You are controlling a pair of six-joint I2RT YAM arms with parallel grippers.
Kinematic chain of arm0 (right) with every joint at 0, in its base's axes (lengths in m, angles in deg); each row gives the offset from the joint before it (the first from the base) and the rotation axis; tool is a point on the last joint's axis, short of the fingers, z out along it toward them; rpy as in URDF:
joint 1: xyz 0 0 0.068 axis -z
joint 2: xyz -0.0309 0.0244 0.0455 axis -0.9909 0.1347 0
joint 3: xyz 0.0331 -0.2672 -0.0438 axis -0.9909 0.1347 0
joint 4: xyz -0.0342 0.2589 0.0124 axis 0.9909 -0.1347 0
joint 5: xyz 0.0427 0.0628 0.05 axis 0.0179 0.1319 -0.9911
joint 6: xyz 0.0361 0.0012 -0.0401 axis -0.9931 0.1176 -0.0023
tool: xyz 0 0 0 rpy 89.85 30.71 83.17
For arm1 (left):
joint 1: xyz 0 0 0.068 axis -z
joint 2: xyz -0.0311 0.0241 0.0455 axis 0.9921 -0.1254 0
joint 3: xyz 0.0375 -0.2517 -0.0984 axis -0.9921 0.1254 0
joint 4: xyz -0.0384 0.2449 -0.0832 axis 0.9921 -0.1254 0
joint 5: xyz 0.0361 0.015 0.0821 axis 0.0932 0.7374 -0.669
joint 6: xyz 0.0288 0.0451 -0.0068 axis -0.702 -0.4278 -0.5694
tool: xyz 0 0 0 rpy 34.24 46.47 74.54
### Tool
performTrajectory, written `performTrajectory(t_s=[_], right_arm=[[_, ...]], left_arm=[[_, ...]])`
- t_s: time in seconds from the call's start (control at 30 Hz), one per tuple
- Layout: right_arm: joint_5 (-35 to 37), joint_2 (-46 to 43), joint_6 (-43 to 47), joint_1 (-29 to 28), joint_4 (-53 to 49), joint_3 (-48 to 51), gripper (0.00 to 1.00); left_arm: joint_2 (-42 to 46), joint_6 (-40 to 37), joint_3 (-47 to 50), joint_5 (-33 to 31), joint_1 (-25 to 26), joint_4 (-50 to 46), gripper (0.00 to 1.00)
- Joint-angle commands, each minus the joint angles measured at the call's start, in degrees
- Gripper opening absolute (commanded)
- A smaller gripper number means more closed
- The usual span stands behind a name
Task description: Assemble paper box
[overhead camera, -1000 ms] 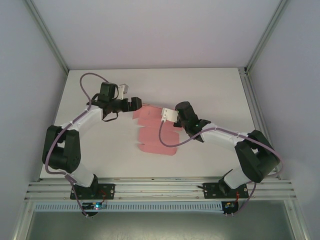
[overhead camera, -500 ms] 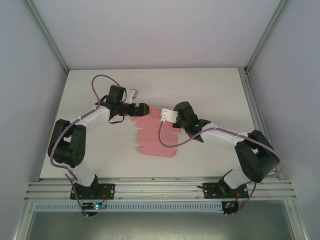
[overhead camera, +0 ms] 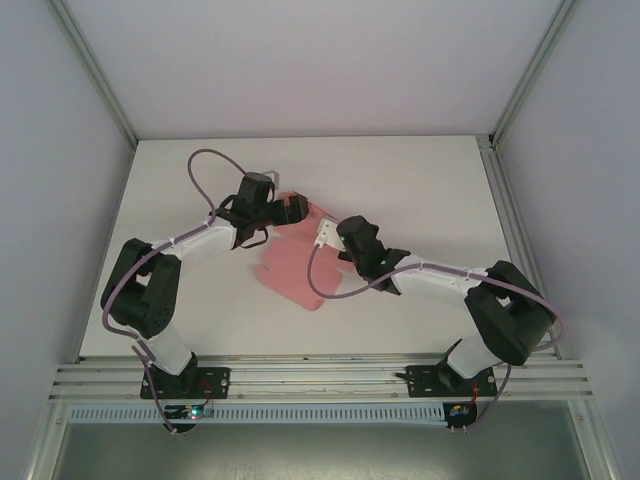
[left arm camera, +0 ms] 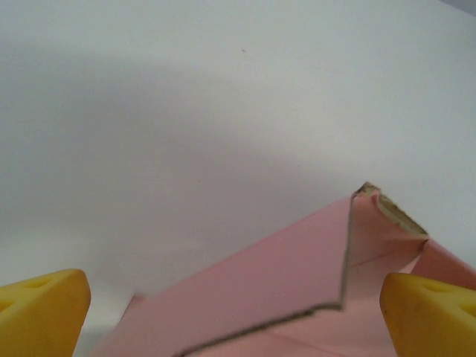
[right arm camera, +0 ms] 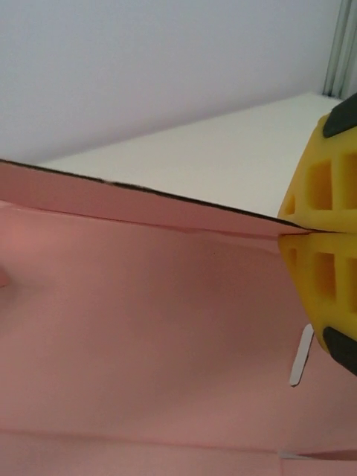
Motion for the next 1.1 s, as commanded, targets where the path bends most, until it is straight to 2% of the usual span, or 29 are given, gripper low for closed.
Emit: performTrajectory(t_s=[0.0,0.07,0.17,0.33,0.43,0.47,0.6,0.67,0.8,0.97,1.07], right_arm=[[6.73,1.48,8.32,-3.00,18.62,3.43,0.00],[9.31,1.56,12.32,-3.23,20.60,4.58,0.00],[8.54,-0.60,11.73,-2.84,18.07,5.02,0.00],[1.24,-6.81,4.51,-0.28,10.83,4.89,0.00],[-5.34,-11.13,0.60,1.67,7.68,5.46,0.00],[-7.65,-12.61,-0.89,2.44,7.11,5.82,0.00],[-18.76,-17.76,-5.79,5.95,4.36,7.29,0.00],[-22.22,-19.15,-6.78,7.03,2.80,7.46,0.00],[-26.03,-20.13,-7.51,7.96,1.17,7.80,0.00],[-31.27,-21.05,-9.59,9.81,1.35,8.24,0.00],[-31.21,-21.15,-10.02,10.21,1.43,8.09,0.00]], left_arm=[[3.82,0.61,0.84,-3.33,1.76,-1.79,1.00],[7.19,-0.86,1.48,-5.51,1.54,-6.46,1.00],[13.56,-2.41,4.53,-6.55,0.44,-10.57,1.00],[25.70,-0.67,11.66,-11.68,-3.43,-14.63,1.00],[30.23,1.87,16.50,-15.20,-7.50,-15.45,1.00],[30.74,2.87,17.90,-14.52,-9.55,-15.22,1.00],[29.35,5.43,22.54,-3.29,-17.62,-8.18,1.00],[27.50,6.23,23.74,2.70,-19.14,-2.28,1.00],[22.71,7.13,22.54,8.73,-19.56,6.66,1.00],[15.83,7.17,19.94,11.32,-19.69,15.31,1.00],[10.88,6.82,19.02,20.01,-19.56,22.47,1.00]])
